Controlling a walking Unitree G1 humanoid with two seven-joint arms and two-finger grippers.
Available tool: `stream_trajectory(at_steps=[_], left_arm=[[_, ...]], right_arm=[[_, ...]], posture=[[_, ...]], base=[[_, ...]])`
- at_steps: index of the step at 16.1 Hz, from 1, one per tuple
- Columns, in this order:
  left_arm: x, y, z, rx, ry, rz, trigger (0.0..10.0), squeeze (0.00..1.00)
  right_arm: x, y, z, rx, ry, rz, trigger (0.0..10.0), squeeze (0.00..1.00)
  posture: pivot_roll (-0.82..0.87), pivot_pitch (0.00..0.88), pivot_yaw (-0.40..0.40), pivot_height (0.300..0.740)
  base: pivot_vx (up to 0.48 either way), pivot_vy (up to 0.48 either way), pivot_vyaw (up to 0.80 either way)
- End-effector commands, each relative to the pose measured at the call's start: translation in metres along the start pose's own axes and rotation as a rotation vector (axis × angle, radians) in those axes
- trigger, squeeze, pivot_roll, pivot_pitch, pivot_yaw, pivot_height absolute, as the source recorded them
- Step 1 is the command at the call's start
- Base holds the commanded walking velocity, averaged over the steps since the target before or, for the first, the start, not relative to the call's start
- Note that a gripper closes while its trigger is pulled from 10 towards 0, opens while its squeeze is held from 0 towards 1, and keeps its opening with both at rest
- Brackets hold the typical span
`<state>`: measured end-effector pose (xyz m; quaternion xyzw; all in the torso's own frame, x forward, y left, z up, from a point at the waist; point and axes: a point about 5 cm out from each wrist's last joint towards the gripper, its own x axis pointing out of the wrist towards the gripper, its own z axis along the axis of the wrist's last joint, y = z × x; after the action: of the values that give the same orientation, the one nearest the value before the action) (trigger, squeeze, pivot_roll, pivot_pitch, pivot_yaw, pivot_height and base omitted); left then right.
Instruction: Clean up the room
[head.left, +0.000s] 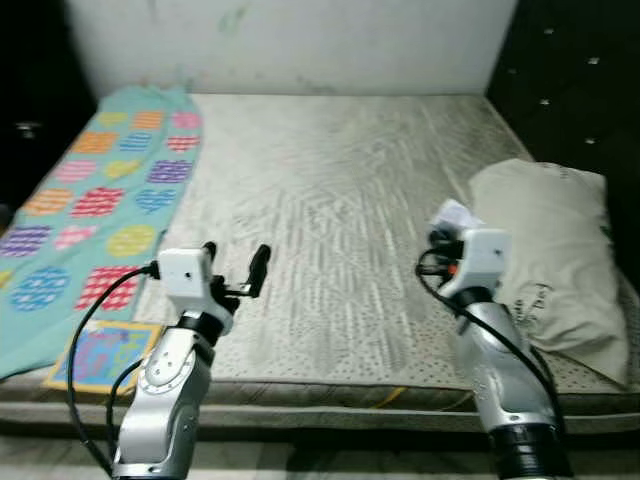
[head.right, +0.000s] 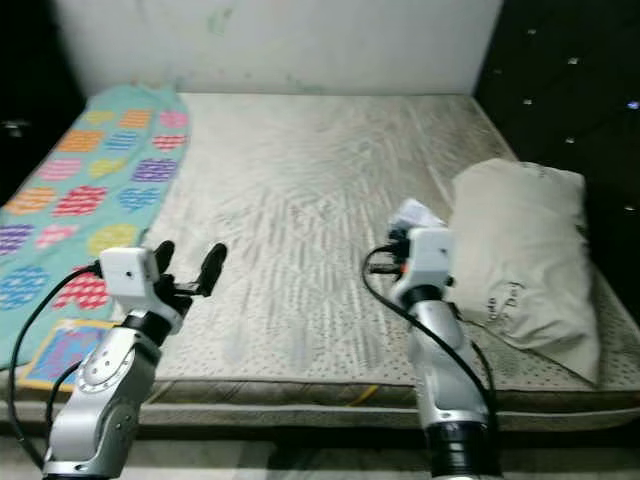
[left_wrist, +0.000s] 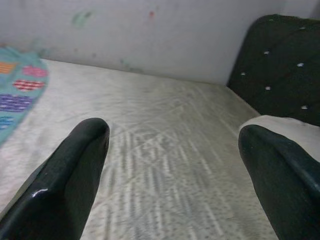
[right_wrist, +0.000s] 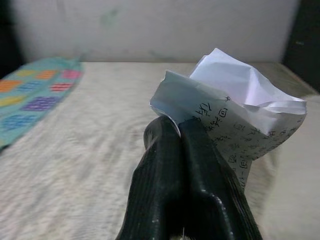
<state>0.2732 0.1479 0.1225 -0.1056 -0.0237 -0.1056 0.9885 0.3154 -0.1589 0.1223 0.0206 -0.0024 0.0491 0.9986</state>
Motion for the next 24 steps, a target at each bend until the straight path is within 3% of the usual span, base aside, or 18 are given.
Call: stream_trajectory(at_steps=[1, 12, 19, 24], left_arm=[[-0.0015, 0.0027, 0.0017, 0.004, -0.004, 0.001, 10.0, 0.00], [-0.0005, 0.0004, 0.0010, -0.006, -0.001, -0.001, 10.0, 0.00], [-0.0012, -0.0016, 0.0032, -0.027, -0.027, -0.035, 10.0, 0.00], [-0.0009, -0.0040, 0.0028, -0.040, -0.025, -0.056, 10.0, 0.00]], right_arm=[[0.0021, 0.0027, 0.0032, 0.001, -0.015, 0.007, 10.0, 0.00], [0.0036, -0.0010, 0.0039, -0.017, -0.015, 0.011, 10.0, 0.00], [0.0039, -0.0008, 0.0039, -0.022, -0.014, 0.015, 10.0, 0.00], [0.0036, -0.0005, 0.0030, -0.022, -0.012, 0.018, 10.0, 0.00]], posture=[[-0.04, 0.021, 0.019, 0.740], [-0.05, 0.027, 0.017, 0.740], [-0.05, 0.027, 0.016, 0.740], [-0.06, 0.027, 0.017, 0.740]], base=[[0.000, 0.000, 0.00], [0.000, 0.454, -0.11], [0.000, 0.000, 0.00], [0.283, 0.000, -0.36]])
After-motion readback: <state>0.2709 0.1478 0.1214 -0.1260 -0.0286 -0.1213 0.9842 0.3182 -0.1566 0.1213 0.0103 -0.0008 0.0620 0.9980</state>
